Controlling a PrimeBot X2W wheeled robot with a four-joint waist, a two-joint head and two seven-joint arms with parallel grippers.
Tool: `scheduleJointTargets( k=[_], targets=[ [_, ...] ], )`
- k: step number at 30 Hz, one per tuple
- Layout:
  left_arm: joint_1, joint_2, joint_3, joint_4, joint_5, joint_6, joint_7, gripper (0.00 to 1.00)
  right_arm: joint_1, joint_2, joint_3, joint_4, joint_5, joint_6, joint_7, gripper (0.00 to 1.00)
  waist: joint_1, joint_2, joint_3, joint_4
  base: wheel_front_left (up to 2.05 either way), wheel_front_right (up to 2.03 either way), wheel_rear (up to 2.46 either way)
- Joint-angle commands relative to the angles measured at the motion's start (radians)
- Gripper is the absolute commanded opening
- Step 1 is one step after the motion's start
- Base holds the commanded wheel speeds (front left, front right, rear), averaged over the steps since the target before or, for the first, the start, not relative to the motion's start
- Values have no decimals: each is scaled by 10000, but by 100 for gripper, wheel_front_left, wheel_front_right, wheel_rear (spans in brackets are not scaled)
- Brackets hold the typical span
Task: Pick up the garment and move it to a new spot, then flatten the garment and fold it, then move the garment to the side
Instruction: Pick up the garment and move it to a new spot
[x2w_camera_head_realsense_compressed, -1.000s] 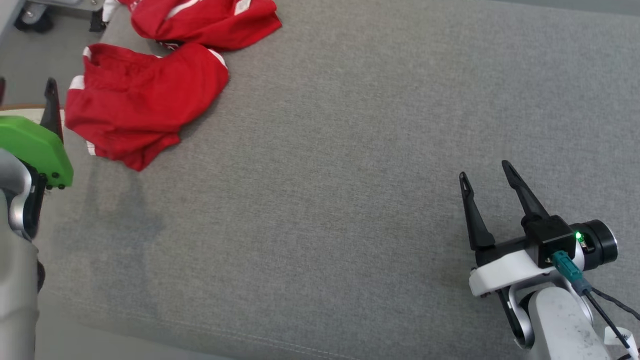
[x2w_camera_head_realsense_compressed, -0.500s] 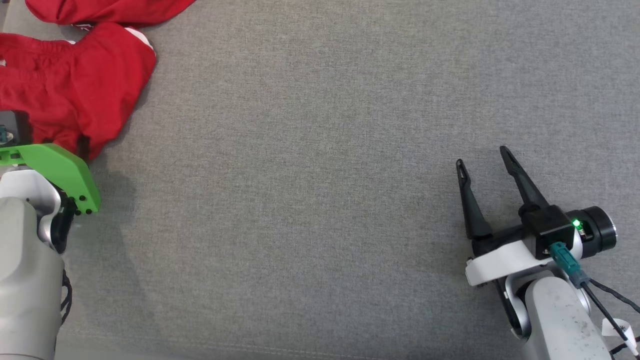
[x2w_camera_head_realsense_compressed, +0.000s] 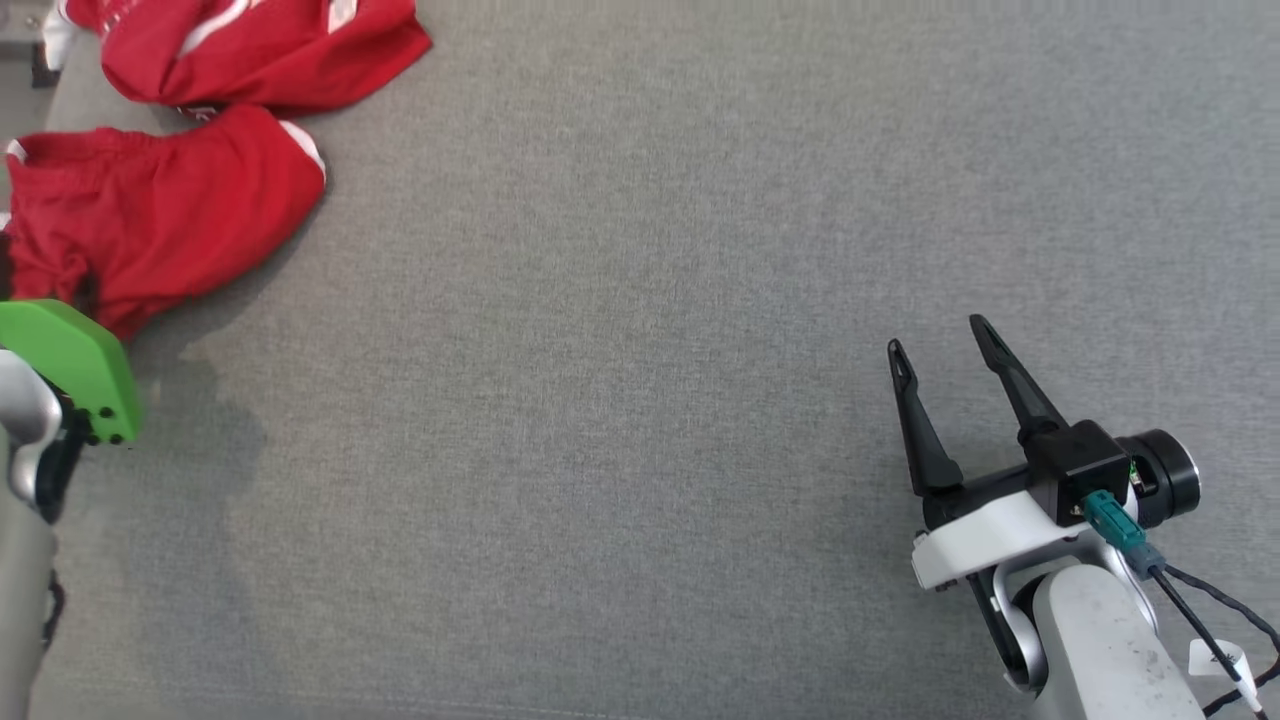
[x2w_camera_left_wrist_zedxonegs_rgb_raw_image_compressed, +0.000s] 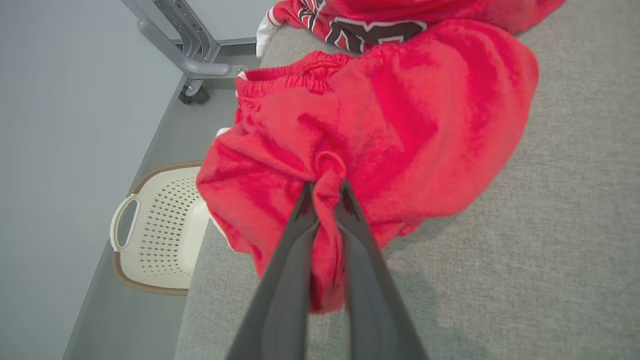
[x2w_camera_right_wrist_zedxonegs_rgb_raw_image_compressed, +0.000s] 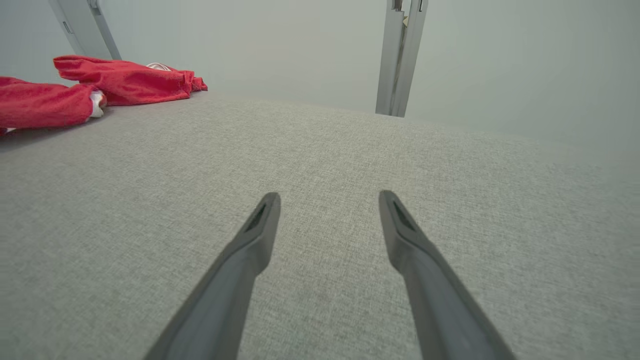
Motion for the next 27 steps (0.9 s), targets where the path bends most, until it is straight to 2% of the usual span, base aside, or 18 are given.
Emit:
scheduleJointTargets(
  k=[1, 9, 15, 21, 27],
  targets=[
    [-222, 266, -86, -120, -2, -17, -47, 0, 151, -28, 34, 47, 150, -13, -31, 100, 0, 0, -719, -195, 0, 0, 0],
    [-627, 1391, -1179, -1667, 11, -16, 325, 0, 571, -28, 39, 228, 867, -13, -31, 100, 0, 0, -2108, -780, 0, 0, 0],
    [-1108, 1709, -2284, -3424, -38, -17, 508, 0, 883, -30, -194, 260, 1169, -13, -31, 100, 0, 0, -2730, -1459, 0, 0, 0],
    [-1409, 1284, -3275, -4951, -340, -17, 534, 0, 967, -27, -389, 195, 1276, -13, -31, 100, 0, 0, -2786, -2248, 0, 0, 0],
    [-1041, 289, -4138, -5780, -755, -17, 319, 0, 806, -27, -495, 119, 1362, -13, -31, 100, 0, 0, -2365, -3055, 0, 0, 0]
  ],
)
